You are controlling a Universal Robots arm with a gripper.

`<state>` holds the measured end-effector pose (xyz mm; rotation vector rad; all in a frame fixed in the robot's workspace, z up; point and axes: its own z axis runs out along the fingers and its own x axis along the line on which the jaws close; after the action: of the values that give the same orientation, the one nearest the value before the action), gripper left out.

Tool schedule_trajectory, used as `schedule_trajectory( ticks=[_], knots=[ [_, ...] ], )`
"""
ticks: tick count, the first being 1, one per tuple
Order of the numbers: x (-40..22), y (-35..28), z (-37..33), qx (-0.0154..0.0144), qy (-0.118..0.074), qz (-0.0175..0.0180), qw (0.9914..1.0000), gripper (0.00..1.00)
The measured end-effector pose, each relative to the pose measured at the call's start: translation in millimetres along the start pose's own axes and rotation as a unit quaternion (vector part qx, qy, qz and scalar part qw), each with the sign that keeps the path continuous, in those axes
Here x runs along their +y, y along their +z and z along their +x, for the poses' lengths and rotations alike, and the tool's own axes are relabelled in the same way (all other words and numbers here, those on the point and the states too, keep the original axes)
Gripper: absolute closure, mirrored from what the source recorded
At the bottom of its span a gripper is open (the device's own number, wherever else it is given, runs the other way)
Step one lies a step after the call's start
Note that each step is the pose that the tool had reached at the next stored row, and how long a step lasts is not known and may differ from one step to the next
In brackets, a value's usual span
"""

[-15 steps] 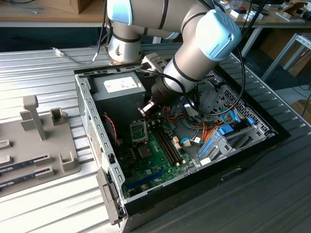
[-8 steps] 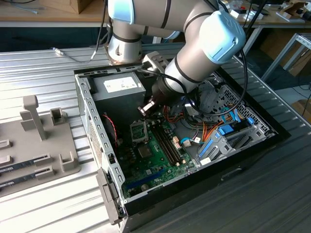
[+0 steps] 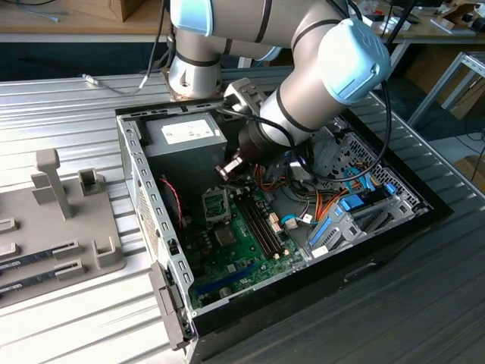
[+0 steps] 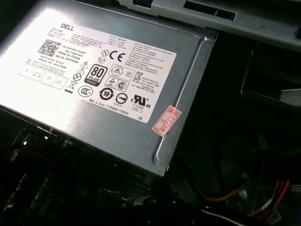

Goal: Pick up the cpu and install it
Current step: 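Install the first cpu locking lever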

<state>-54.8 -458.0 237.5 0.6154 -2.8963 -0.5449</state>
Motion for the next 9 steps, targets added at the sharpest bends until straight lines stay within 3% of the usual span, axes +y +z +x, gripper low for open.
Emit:
schedule_trajectory(
  ticks=[2,9],
  knots=[
    [-2.2,-1.1,1.1,-0.0011,-0.001,-0.0028,1.0,0.89],
    [-14.6,-6.0,7.2,-0.0025,-0.002,-0.0069,0.99997,0.89]
  ],
)
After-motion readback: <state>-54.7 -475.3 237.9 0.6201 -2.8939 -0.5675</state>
